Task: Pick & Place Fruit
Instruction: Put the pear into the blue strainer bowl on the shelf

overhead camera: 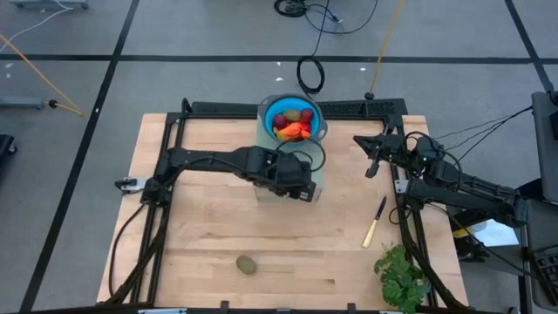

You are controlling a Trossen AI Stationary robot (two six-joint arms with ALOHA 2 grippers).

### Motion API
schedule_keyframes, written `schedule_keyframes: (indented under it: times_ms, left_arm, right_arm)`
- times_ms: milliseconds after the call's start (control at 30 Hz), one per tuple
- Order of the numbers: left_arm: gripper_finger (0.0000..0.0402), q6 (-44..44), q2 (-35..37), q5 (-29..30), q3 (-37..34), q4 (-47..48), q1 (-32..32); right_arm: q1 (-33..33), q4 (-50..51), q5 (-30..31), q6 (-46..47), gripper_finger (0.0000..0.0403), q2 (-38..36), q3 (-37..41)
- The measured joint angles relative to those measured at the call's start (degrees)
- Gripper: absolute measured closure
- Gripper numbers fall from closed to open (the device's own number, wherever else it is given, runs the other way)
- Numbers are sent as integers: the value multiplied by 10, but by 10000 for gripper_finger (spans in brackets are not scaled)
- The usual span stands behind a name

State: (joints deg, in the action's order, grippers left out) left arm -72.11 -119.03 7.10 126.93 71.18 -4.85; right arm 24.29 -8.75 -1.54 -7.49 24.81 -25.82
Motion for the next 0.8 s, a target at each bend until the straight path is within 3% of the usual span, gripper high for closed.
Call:
schedule_keyframes:
  times_ms: [267,800]
  left_arm:
    - [266,91,43,97,0,-9,39]
    - [266,259,56,73,0,-12,163]
  right_arm:
    - [0,0,1,-4,399,0,0]
    - [0,4,2,-8,398,0,0]
